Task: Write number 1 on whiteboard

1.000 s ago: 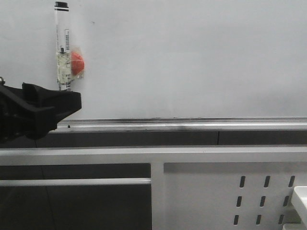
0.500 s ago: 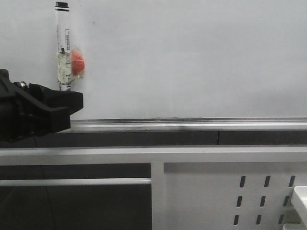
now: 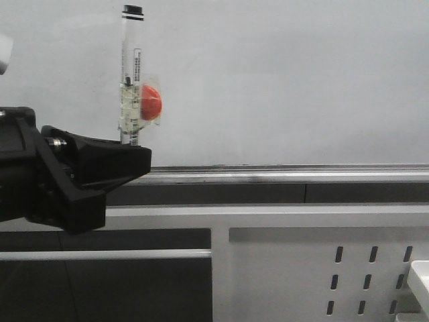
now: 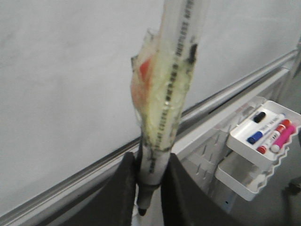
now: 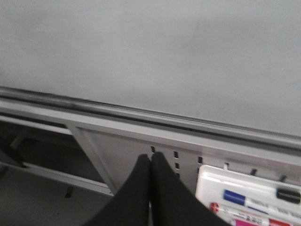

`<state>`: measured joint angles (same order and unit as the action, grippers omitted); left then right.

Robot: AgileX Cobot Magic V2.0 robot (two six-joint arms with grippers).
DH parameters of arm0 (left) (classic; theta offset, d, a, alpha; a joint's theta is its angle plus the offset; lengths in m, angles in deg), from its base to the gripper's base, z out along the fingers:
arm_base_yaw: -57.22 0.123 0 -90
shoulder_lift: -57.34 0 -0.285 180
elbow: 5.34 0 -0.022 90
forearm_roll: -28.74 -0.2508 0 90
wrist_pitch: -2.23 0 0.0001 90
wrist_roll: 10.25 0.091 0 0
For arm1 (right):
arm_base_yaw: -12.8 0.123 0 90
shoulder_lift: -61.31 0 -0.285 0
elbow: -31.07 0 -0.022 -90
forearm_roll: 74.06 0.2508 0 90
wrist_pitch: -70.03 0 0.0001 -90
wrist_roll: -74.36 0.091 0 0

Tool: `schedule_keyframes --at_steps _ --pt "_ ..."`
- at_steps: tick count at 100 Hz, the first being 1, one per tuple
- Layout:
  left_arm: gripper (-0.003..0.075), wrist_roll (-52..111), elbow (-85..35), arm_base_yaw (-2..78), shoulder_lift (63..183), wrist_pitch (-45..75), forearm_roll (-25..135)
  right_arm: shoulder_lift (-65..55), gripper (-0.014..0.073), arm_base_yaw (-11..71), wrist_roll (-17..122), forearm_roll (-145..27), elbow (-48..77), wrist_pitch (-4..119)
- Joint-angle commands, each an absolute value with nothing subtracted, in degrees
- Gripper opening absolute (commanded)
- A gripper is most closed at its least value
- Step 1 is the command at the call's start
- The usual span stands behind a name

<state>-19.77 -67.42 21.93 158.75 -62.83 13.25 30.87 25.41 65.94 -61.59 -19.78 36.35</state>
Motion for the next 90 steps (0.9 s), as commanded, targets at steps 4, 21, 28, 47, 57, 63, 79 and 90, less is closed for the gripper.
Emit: schedule_keyframes --at_steps 4,21,28,47,57,63,79,90 --pt "-0.0020 -20.06 -65.92 21.71 156.32 -71.21 9.01 27.51 -0.0048 33.20 61.44 -61.05 -14.88 38.39" --pt "-0.0020 -20.06 -60.88 21.71 148.40 -50.30 -3.06 19.17 0.0031 42.94 57.50 -63.32 -9.77 35.10" --pt "-0.0020 -21.21 -57.40 21.09 143.86 -38.29 -10.09 15.62 0.0174 45.57 57.50 -64.40 -7.80 35.33" --pt "-0.0020 -24.27 -50.78 13.91 134.86 -8.47 -19.84 7.82 0.0451 49.57 57.46 -64.70 -3.38 39.17" --pt "-0.0020 -24.27 -50.06 11.19 133.23 -6.95 -19.84 5.38 0.0451 51.46 57.46 -64.50 -1.92 41.82" --pt "-0.0020 -24.27 -49.92 10.30 133.30 -6.66 -19.84 3.87 0.0451 53.26 57.46 -64.50 -0.98 43.10" --pt "-0.0020 -24.27 -49.92 9.94 133.95 -6.01 -19.28 0.61 0.0451 58.15 57.36 -64.96 1.54 45.58" --pt "-0.0020 -24.27 -49.68 9.94 133.95 -6.07 -19.28 -1.84 0.0451 60.33 57.36 -65.19 2.66 46.44"
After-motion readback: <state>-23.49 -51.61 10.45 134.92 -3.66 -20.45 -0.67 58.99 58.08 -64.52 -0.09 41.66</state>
